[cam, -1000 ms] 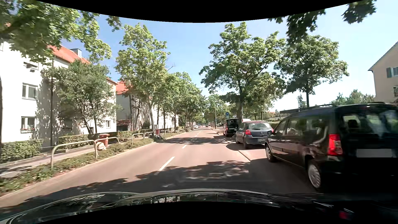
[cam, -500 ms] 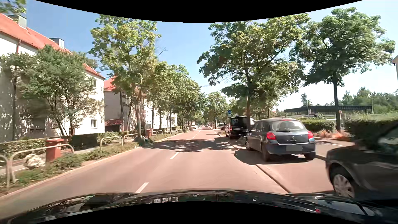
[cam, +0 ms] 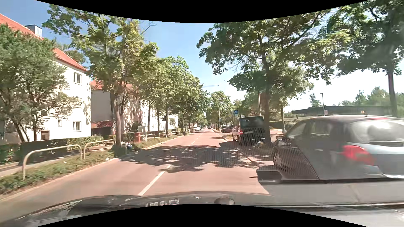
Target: Follow the waypoints while adhering to traffic rules and regulations
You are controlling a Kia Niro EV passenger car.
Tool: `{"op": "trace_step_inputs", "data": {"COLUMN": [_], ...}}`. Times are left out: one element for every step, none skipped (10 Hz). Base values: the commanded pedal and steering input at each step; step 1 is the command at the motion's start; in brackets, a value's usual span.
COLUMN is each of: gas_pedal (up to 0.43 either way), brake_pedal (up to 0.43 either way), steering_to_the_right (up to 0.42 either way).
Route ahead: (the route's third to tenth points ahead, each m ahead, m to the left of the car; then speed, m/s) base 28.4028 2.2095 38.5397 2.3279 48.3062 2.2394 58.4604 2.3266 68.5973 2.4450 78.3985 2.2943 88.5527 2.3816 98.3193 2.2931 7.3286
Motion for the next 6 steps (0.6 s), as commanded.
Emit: {"op": "trace_step_inputs", "data": {"gas_pedal": [0.047, 0.047, 0.047, 0.047, 0.047, 0.047], "brake_pedal": [0.0, 0.0, 0.0, 0.0, 0.0, 0.0], "steering_to_the_right": [0.001, 0.001, 0.001, 0.001, 0.0, 0.001]}}
